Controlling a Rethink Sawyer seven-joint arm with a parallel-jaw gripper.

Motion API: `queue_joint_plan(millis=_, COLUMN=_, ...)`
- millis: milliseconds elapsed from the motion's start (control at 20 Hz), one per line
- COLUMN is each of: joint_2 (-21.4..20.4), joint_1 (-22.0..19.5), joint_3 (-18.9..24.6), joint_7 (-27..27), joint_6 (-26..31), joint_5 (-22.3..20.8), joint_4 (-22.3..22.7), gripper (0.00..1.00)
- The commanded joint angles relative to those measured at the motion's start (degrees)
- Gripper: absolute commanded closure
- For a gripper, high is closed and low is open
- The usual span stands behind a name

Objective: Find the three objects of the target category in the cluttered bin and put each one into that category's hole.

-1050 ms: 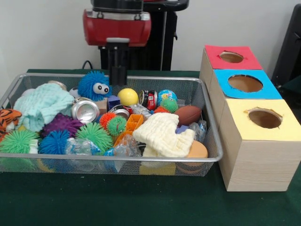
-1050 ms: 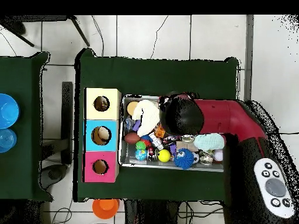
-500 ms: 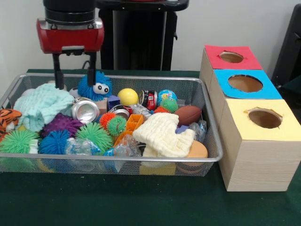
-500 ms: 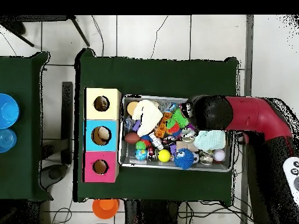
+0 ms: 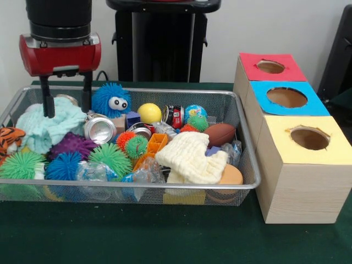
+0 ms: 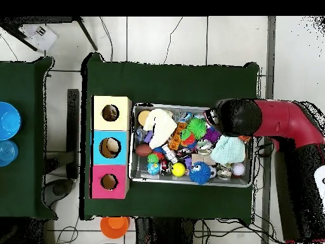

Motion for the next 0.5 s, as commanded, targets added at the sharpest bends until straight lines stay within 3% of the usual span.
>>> queue_joint_plan(millis=50, joint_2=4.7, joint_1=-0.1, joint_3=3.1, joint_7=-17.6, joint_6=6.9, joint_5=-3.9, joint_4=-4.2, gripper=0.0)
queue_joint_plan(millis=350, joint_2=8.9, joint_1=1.1, joint_3=0.5, joint_7=-18.2, joint_6=5.7, joint_5=-8.8, joint_4=-7.9, gripper=0.0)
queue_joint_plan(millis=500, joint_2=9.4, joint_1=2.4, joint_3=-1.6, joint_7=-18.1, joint_6=8.5, joint_5=-11.4, joint_4=-9.2, gripper=0.0)
